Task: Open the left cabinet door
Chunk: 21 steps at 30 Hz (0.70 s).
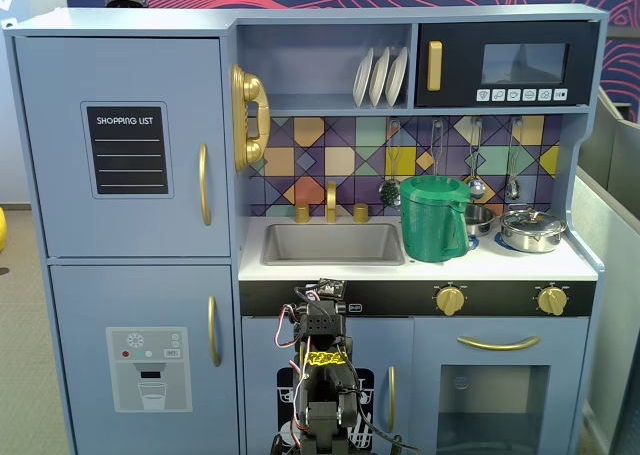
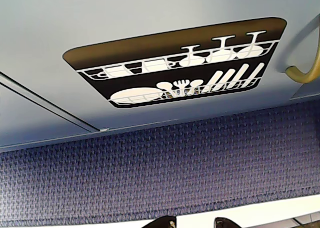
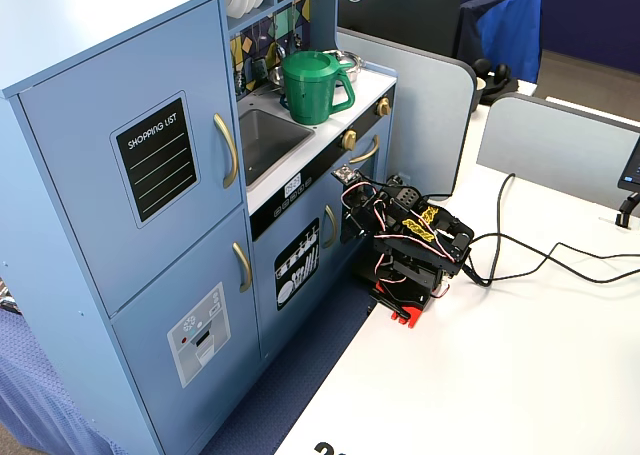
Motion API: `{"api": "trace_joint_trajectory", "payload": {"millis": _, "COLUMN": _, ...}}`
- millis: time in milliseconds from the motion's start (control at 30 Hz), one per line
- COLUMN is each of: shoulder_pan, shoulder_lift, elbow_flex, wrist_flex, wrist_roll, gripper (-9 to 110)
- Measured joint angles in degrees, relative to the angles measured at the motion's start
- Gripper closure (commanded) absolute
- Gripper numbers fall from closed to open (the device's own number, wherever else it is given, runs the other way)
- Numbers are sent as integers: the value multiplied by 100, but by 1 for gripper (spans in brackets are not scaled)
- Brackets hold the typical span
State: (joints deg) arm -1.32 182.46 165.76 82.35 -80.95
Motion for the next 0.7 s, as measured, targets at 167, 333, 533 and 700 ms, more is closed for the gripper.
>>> {"api": "trace_joint_trajectory", "payload": {"millis": 167, "shoulder_pan": 35, "shoulder_lift": 0, "elbow_flex": 9, "wrist_flex": 0, "wrist_roll": -422, "gripper": 101}}
{"api": "trace_joint_trajectory", "payload": {"millis": 333, "shoulder_pan": 53, "shoulder_lift": 0, "elbow_flex": 35, "wrist_flex": 0, "wrist_roll": -571, "gripper": 101}}
{"api": "trace_joint_trajectory", "payload": {"millis": 533, "shoulder_pan": 53, "shoulder_lift": 0, "elbow_flex": 44, "wrist_flex": 0, "wrist_roll": -703, "gripper": 101}}
{"api": "trace_joint_trajectory", "payload": {"millis": 700, "shoulder_pan": 53, "shoulder_lift": -9, "elbow_flex": 308, "wrist_flex": -396, "wrist_roll": -914, "gripper": 99}}
